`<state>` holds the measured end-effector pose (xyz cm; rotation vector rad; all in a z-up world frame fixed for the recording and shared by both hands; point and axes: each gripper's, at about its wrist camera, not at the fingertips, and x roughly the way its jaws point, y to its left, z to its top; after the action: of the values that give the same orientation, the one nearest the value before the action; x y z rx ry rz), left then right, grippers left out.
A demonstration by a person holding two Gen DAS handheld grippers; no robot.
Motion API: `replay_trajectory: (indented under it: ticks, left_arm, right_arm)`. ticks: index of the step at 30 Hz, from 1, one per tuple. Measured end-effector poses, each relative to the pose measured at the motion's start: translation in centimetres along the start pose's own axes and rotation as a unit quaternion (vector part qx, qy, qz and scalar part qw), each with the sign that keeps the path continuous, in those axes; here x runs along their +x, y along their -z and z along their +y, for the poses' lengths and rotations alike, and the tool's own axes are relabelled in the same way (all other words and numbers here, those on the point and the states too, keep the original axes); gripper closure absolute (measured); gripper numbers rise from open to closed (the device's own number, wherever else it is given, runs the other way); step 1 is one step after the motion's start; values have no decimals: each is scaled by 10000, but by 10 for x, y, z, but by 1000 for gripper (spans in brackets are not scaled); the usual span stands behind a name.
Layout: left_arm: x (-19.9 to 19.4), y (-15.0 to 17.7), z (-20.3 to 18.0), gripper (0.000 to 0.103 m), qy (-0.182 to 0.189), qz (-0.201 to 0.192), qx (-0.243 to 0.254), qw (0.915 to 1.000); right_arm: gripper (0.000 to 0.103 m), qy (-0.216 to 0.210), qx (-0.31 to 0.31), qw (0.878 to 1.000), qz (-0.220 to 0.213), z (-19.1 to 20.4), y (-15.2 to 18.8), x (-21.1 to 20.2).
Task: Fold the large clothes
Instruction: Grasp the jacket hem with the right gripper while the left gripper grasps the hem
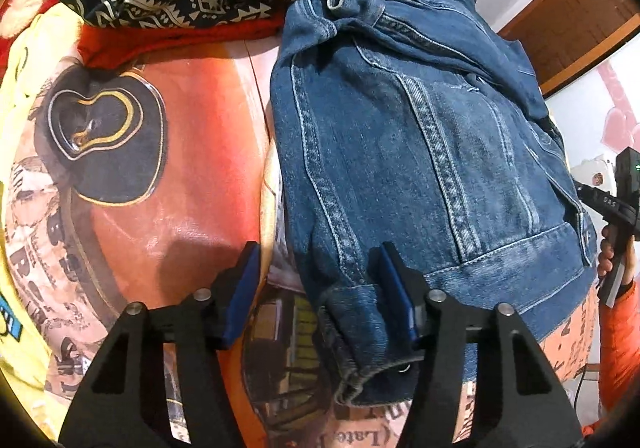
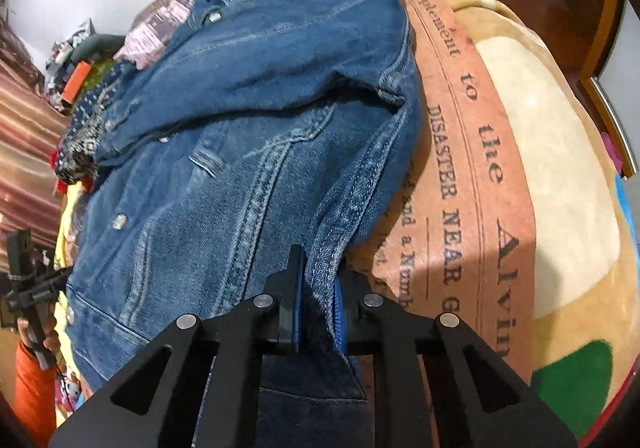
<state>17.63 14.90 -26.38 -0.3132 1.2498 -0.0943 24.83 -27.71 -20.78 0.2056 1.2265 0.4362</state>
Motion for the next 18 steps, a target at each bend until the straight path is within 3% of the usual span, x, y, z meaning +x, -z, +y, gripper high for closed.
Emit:
replay_trajectory:
  ticks: [5,10,12,14,16,18]
  left_arm:
    - [-7,-8,-1,81,-589,34,207,9980]
    - [-32,-17,2,81,-260,-174,-68,9995]
    - [-36,-17,-4,74,-167,-144,-20,9998]
    - [-29,-14,-8,59,-191,-6,67,9998]
    - [-15,-14,-11,58,-199,203,53,9996]
    - [3,-10,-4,58,201,479,-254,9983]
  right_arm:
    - [93,-40,-249,9986,-463,12,-7,-24]
    - [93,-110,-341,9961,-808,16,-20,-41]
    - [93,-122,-317,9957,-865,15,-20,-42]
    - [93,-154,-260,9956,-887,13,-17,-41]
    - [93,-161,-226,9956,-900,11,-14,-42]
    - [93,-128,-220,9955,-908,11,-10,-42]
